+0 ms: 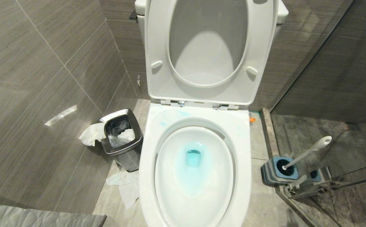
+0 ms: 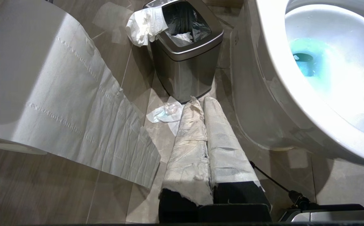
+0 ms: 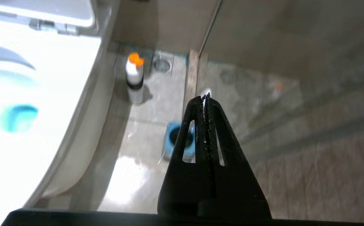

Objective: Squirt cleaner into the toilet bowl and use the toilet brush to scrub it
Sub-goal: Flush the toilet

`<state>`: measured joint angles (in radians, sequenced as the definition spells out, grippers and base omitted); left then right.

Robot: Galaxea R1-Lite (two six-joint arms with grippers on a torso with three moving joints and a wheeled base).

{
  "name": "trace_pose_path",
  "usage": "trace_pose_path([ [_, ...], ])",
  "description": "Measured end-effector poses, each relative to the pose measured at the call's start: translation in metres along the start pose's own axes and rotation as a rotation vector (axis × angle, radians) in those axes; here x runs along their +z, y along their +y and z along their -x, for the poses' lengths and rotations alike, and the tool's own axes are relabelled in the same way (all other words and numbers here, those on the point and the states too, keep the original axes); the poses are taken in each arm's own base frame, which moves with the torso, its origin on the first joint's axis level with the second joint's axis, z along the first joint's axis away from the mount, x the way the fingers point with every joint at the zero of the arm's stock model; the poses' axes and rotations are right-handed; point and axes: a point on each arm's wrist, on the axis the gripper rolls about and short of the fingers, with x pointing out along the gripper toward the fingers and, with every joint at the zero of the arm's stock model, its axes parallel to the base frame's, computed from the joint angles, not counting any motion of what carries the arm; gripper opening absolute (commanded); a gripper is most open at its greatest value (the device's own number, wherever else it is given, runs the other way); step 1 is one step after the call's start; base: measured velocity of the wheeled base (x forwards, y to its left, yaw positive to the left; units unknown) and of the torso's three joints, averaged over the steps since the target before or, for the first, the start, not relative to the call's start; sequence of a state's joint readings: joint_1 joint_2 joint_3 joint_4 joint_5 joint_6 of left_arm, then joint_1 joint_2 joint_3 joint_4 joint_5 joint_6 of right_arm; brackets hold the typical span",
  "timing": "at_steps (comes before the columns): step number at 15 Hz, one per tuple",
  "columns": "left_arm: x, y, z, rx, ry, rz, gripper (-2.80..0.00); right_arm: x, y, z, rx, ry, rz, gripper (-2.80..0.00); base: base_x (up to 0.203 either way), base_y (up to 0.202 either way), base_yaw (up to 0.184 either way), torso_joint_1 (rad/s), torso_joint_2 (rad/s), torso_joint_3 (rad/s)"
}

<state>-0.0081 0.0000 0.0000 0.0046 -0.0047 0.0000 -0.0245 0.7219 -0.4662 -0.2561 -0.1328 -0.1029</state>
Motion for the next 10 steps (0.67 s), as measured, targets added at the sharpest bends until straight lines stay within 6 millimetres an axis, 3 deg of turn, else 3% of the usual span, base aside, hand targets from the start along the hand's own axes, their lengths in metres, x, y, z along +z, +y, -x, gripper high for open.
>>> trace_pose_path([
  [4,0.0,0.0,0.0,0.0,0.0,0.0,-2.8,-0.044,0.0,0.033,0.006,0.024,-0.021,-2.8,0.0,0.0,0.0,0.0,0.0,0.0],
  [10,0.0,0.0,0.0,0.0,0.0,0.0,-2.8,-0.079,0.001,0.063,0.037,-0.059,-0.034,-2.8,0.0,0.0,0.0,0.0,0.0,0.0],
])
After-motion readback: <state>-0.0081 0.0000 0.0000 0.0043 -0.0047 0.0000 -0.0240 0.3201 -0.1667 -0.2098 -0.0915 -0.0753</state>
